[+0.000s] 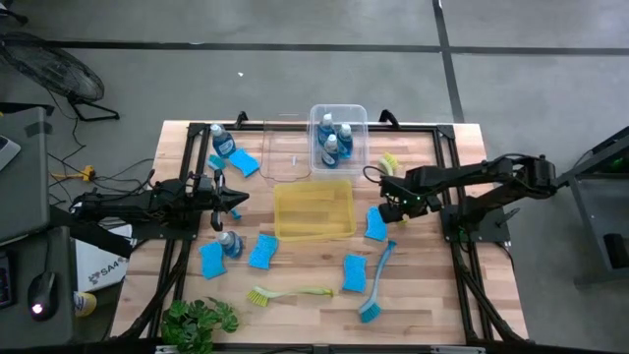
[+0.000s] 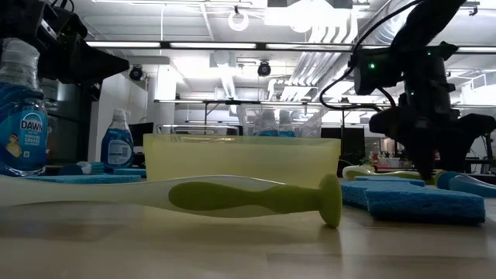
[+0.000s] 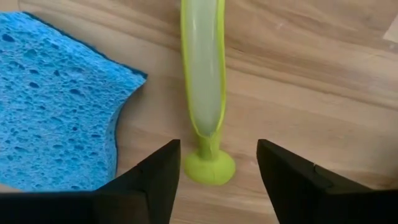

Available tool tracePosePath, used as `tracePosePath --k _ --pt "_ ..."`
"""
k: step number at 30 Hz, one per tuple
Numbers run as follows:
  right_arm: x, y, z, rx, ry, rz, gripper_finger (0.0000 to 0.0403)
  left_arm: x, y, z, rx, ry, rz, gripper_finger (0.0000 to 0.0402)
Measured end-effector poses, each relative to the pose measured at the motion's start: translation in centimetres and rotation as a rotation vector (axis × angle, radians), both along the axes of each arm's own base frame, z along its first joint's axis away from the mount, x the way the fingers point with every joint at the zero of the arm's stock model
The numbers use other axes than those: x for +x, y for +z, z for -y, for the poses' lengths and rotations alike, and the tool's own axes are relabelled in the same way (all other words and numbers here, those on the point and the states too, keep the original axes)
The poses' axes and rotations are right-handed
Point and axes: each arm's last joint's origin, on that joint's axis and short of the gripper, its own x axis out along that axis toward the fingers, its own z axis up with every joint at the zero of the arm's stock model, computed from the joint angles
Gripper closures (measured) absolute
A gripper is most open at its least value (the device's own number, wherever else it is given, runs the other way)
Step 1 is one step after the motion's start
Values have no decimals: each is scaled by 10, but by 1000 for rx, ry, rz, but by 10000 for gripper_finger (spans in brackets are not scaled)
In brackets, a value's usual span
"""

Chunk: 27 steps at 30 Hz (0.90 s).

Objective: Pick & Place Kitchen Sink Supplies
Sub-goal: Put the yellow toilet brush into the yellow bin

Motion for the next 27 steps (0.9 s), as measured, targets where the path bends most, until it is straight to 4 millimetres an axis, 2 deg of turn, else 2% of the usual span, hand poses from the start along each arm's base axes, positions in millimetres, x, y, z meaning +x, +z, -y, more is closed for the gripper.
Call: tracePosePath --k 15,22,27 --pt "0 0 0 -12 3 -1 300 0 0 0 0 -3 0 400" --pt "1 0 1 -14 22 10 325 0 0 0 0 -4 0 400" --pt "1 0 1 -15 54 16 328 0 0 0 0 -3 0 400"
